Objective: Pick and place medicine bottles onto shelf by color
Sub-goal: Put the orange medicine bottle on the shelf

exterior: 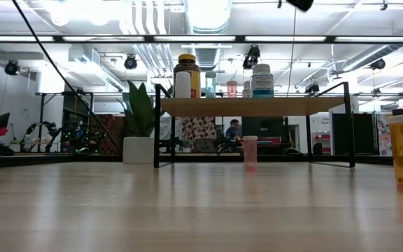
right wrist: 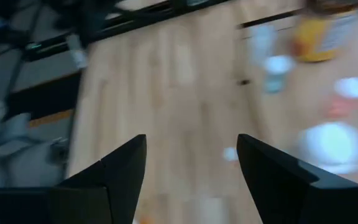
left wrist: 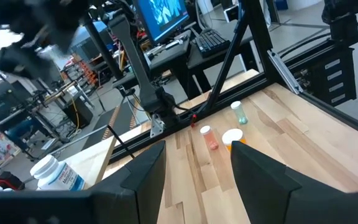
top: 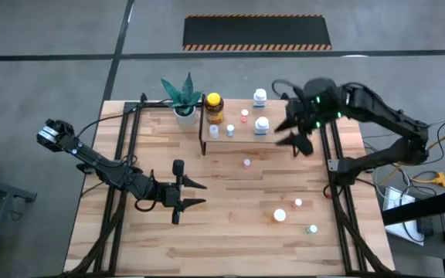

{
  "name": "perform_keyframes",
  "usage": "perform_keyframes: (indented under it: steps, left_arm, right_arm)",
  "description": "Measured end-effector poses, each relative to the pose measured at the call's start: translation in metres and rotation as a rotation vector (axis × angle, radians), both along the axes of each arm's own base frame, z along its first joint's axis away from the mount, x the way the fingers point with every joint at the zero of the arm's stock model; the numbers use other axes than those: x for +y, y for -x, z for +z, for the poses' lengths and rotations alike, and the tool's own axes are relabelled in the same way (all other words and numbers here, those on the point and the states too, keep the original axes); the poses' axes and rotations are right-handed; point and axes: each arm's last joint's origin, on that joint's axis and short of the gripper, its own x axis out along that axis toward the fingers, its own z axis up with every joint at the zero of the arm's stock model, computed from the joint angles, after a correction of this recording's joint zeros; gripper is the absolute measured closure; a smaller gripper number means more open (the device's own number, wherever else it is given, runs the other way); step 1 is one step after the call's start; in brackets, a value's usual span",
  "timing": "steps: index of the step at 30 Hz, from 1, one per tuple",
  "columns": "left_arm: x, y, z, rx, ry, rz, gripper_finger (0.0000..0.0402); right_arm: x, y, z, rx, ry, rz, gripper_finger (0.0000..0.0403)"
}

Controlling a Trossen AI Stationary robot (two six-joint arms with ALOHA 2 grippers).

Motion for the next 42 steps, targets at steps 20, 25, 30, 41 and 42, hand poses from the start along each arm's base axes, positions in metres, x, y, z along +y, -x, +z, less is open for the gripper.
perform_keyframes:
  steps: [20,25,30,41,42]
  left_arm:
    - [0.0,0.0,0.001,-0.007,0.004,0.0,0.0237]
    - [0.0,0.0,0.001,-0.009,0.006,0.0,0.0237]
    - [0.0,0.0,0.001,-0.01,0.03,0.002,0.0237]
    - [0.0,0.0,0.001,-0.01,0.032,0.002,0.0237]
    - [0.0,0.0,0.001,-0.01,0.033,0.002,0.0237]
  right_arm:
    - [0.139,-0.009,-0.09,0.294,0.094,0.133,0.0163]
    - [0.158,-0.01,-0.124,0.279,0.102,0.156,0.0163]
    - [0.176,-0.007,-0.154,0.287,0.126,0.144,0.0165]
    - [0.208,-0.005,-0.189,0.358,0.246,0.109,0.0165]
    - [0.211,-0.006,-0.191,0.363,0.256,0.106,0.0165]
